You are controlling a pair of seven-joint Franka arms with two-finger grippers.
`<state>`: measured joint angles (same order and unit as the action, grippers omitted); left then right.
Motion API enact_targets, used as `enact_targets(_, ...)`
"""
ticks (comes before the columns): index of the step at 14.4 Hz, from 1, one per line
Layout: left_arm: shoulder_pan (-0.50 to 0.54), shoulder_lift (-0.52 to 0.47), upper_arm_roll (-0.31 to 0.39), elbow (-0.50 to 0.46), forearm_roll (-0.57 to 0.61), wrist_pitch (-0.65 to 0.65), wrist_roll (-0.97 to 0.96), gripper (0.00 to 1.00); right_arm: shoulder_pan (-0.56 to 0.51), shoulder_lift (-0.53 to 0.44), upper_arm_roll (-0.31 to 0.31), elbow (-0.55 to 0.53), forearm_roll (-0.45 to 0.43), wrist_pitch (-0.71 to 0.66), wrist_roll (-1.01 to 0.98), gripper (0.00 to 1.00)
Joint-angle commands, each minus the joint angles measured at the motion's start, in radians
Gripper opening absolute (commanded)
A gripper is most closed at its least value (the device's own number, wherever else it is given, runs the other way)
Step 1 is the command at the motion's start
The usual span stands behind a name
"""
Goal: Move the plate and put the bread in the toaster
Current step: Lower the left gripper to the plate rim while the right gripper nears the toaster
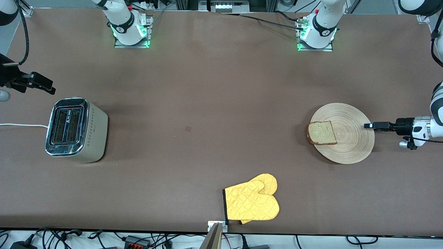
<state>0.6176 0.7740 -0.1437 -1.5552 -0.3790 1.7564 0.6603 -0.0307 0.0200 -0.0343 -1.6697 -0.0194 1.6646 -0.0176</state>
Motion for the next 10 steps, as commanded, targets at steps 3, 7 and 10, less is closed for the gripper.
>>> enact_targets(3,0.004,0.017,-0.002,0.027,-0.026,-0.008,0.03,0.74,0.003,0.011,0.008,0.008,-0.002,-0.009,-0.012,1.0)
enact_targets(7,0.02,0.028,-0.002,0.027,-0.047,-0.014,0.042,0.36,0.032,0.023,0.01,-0.005,-0.002,-0.009,0.002,1.0)
enact_targets(10,0.031,0.054,-0.002,0.029,-0.095,-0.018,0.079,0.12,0.074,0.037,0.01,-0.016,0.003,0.003,0.013,1.0)
